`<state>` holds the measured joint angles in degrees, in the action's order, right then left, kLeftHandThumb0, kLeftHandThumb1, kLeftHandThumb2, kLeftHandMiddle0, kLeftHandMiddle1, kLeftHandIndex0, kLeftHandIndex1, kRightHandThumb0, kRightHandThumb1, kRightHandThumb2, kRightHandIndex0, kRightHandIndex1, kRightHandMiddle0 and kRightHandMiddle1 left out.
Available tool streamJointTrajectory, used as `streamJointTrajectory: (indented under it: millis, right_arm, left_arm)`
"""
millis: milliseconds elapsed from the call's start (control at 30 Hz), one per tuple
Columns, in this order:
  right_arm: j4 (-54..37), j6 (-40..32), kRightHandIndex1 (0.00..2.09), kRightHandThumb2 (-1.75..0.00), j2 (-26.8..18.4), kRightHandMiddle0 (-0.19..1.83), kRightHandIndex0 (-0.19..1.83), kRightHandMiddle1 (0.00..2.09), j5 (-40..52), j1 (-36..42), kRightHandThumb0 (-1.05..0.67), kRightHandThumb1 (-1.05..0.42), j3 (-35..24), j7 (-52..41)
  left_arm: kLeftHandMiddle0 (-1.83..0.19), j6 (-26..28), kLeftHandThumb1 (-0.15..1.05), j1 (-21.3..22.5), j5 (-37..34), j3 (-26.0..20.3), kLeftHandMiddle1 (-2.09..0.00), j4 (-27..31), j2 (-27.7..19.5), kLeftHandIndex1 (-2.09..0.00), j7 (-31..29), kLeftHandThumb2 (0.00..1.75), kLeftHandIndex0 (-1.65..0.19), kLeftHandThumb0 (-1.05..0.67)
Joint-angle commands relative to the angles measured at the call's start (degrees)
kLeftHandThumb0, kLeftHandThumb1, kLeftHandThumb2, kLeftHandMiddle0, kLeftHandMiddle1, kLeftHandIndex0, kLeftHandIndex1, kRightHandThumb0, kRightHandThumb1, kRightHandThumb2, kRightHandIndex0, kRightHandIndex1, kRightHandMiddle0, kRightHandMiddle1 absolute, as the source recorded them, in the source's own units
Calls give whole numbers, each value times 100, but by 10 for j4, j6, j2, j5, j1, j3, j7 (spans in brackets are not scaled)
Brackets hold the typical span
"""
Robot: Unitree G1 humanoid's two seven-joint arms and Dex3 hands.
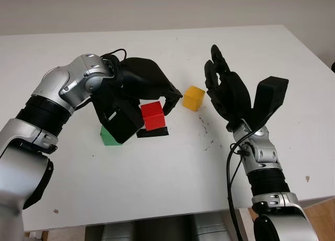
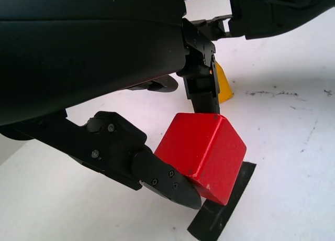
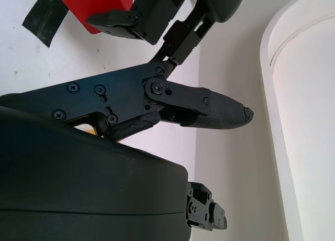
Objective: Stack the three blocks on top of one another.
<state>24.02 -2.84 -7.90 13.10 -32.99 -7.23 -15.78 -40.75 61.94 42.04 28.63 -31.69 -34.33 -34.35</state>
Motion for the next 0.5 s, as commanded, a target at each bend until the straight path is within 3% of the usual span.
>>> streamJointTrajectory:
  millis: [0, 233, 467]
  right_arm:
    - [-16, -3, 0, -57, 1, -19, -19, 0, 0, 4, -65, -105, 0, 1]
    - [-19, 1, 0, -59, 0, -19, -19, 0, -1, 8, -65, -105, 0, -1]
    - [-27, -1, 0, -58, 1, -19, -19, 0, -2, 13, -65, -105, 1, 4]
  left_arm:
    - [-33, -5, 87, -9, 3, 1, -7, 8, -7, -165, 9, 4, -48, -31]
    - [-33, -12, 86, -14, 17, 4, -7, -6, -3, -172, 35, 5, -47, -29]
    - [-33, -10, 85, -8, 23, 10, -7, -16, 0, -162, 37, 5, -49, -31]
